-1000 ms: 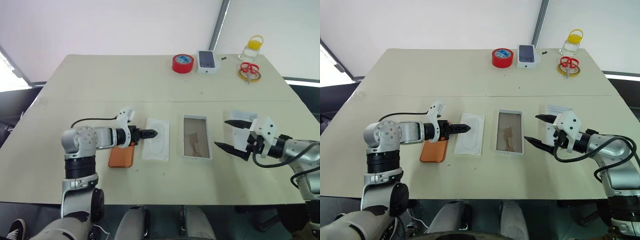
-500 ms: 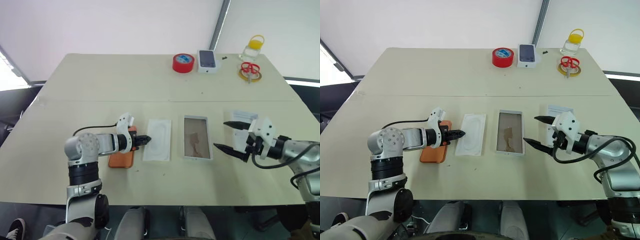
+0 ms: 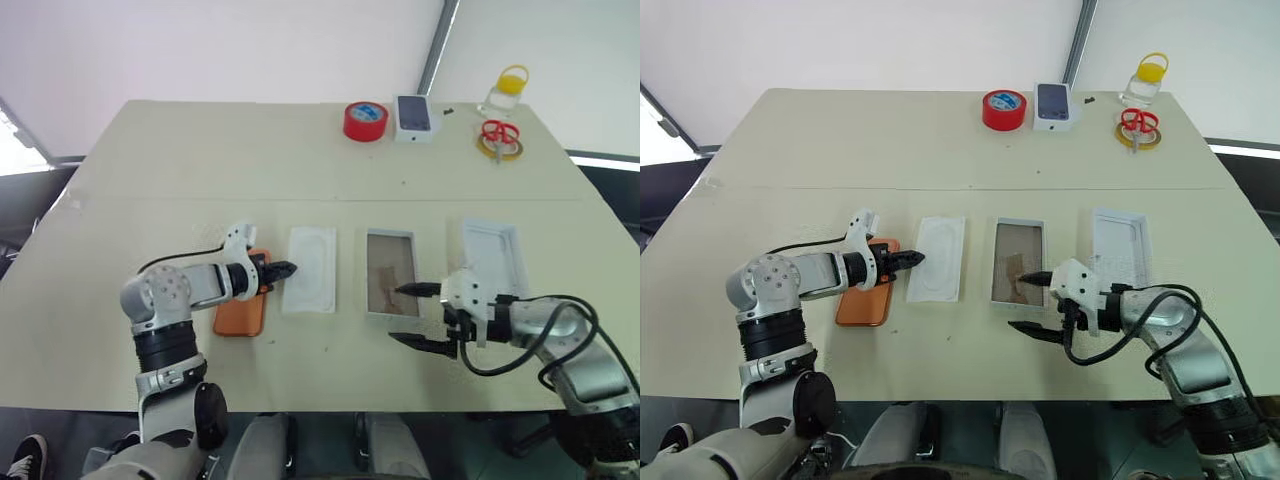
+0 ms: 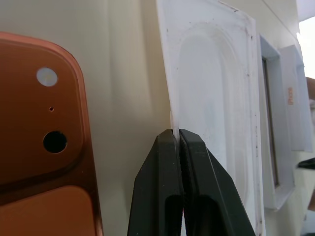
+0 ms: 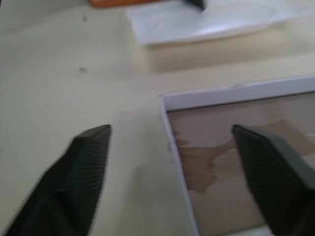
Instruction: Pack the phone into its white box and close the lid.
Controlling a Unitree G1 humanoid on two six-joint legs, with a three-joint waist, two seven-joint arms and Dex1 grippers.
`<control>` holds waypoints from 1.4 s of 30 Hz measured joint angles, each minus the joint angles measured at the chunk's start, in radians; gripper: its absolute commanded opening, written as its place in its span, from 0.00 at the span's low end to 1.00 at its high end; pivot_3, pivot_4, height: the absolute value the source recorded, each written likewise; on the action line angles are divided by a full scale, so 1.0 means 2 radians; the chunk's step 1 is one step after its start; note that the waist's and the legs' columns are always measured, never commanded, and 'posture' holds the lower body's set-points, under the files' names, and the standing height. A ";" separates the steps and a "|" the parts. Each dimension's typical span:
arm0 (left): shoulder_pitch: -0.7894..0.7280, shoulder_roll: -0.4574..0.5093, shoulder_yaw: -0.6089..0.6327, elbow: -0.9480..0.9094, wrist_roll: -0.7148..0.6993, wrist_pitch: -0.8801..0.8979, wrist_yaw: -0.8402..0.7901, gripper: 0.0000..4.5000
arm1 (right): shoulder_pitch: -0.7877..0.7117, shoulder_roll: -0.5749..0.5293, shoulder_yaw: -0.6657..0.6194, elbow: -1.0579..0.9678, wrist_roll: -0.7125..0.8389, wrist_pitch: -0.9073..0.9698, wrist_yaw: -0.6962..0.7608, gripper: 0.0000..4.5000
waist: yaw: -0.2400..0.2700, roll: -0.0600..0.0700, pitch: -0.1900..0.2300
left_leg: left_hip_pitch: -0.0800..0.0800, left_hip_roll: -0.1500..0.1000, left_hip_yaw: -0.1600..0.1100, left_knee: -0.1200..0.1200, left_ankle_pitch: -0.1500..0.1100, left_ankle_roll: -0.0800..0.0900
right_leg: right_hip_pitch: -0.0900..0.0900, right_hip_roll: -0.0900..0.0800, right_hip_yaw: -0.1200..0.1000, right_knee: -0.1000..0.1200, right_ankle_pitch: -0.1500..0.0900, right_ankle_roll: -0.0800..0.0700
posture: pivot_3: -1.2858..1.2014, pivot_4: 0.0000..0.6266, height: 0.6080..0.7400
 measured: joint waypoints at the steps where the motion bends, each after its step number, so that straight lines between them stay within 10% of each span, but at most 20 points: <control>1: 0.000 0.000 -0.001 -0.002 0.000 -0.001 0.000 0.00 | -0.002 -0.002 0.007 0.011 -0.012 -0.009 0.003 0.45 | 0.000 0.000 0.000 | 0.000 0.000 0.000 0.000 0.000 0.000 | 0.000 0.000 0.000 0.000 0.000 0.000 | 0.52 0.24 1.00; 5: -0.004 -0.012 0.009 -0.007 0.000 -0.010 0.007 0.00 | -0.027 -0.005 0.016 0.051 -0.037 -0.046 0.012 0.00 | 0.000 0.000 0.000 | 0.000 0.000 0.000 0.000 0.000 0.000 | 0.000 0.000 0.000 0.000 0.000 -0.001 | 0.52 0.24 1.00; 19: -0.081 -0.038 0.078 0.013 -0.022 -0.010 0.024 0.00 | -0.139 0.124 0.093 0.105 -0.108 -0.035 -0.041 0.00 | -0.007 -0.002 0.001 | 0.001 0.001 0.000 0.000 0.002 -0.003 | -0.001 0.002 0.000 0.002 0.001 -0.001 | 0.52 0.24 1.00; 21: -0.079 -0.044 0.067 0.021 -0.020 -0.013 0.024 0.00 | -0.154 0.140 0.091 0.112 -0.103 -0.007 -0.051 0.14 | -0.007 -0.002 0.001 | 0.001 0.001 -0.001 0.000 0.002 -0.003 | -0.001 0.002 0.000 0.002 0.001 -0.001 | 0.52 0.24 1.00; 24: -0.071 -0.055 0.042 0.023 -0.012 -0.032 0.027 0.00 | -0.143 0.122 0.084 0.082 -0.077 0.009 -0.030 0.40 | 0.000 -0.002 0.001 | 0.000 0.001 -0.001 0.000 0.002 -0.003 | -0.001 0.002 0.000 0.002 0.001 -0.001 | 0.52 0.24 1.00; 40: -0.060 -0.032 -0.094 0.091 0.012 -0.134 -0.007 0.00 | -0.025 0.023 -0.067 0.011 -0.013 0.025 -0.057 0.40 | -0.001 -0.003 0.002 | 0.000 0.001 0.000 0.000 0.002 -0.002 | -0.001 0.001 0.000 0.002 0.000 -0.003 | 0.52 0.24 1.00; 42: -0.064 -0.032 -0.099 0.100 0.012 -0.138 -0.012 0.14 | -0.025 0.025 -0.066 0.011 -0.013 0.023 -0.064 0.41 | -0.001 -0.003 0.002 | 0.000 0.001 0.000 0.000 0.002 -0.002 | -0.001 0.001 0.000 0.002 0.000 -0.003 | 0.52 0.24 1.00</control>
